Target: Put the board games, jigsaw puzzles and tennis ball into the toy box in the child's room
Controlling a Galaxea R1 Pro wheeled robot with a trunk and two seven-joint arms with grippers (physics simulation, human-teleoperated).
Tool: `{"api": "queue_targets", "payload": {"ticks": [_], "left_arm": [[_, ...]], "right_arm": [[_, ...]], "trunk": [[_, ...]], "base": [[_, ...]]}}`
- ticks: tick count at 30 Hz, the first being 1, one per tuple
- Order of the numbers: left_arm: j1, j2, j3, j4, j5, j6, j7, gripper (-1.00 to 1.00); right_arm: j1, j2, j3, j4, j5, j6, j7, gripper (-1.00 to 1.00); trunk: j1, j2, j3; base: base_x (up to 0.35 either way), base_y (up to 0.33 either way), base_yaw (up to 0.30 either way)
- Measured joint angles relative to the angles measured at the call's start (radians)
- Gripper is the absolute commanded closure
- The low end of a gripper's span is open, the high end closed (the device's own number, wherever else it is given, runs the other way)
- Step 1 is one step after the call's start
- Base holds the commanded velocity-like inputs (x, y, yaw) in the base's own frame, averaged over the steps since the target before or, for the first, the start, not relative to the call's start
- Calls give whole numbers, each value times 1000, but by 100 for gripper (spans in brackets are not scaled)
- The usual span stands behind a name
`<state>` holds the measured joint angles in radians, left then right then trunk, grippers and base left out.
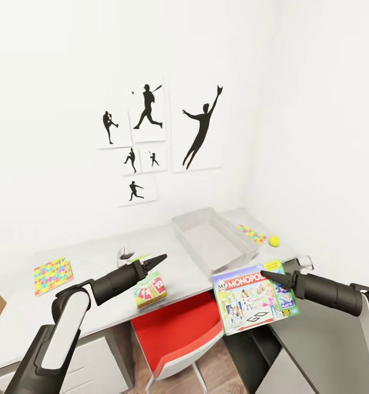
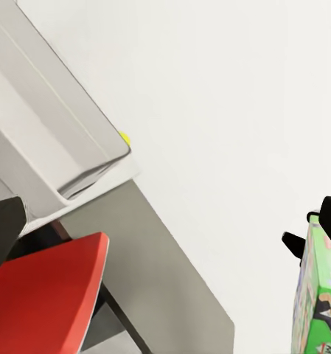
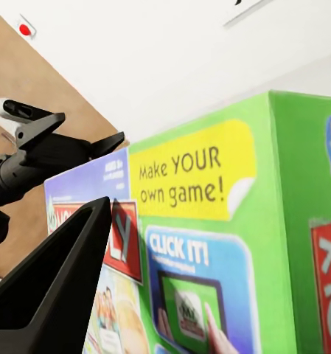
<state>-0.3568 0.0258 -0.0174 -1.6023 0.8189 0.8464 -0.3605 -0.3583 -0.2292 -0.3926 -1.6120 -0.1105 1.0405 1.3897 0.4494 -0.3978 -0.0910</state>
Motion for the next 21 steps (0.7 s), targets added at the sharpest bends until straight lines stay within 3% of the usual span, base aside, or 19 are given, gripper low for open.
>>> {"api": "queue_targets", "payload": {"ticks": [9,21], "left_arm": [[0,0,2,0,-1,0,0,-100],[0,0,1,1,-1,0,3,-100]], "right_arm": [[2,-1,-1,0,-2,0,1,100],[5,-1,-2,0,-4,0,-1,100]], "trunk": [[0,0,0],[-1,0,0]], "base": [[43,0,106],[276,0,14]]}}
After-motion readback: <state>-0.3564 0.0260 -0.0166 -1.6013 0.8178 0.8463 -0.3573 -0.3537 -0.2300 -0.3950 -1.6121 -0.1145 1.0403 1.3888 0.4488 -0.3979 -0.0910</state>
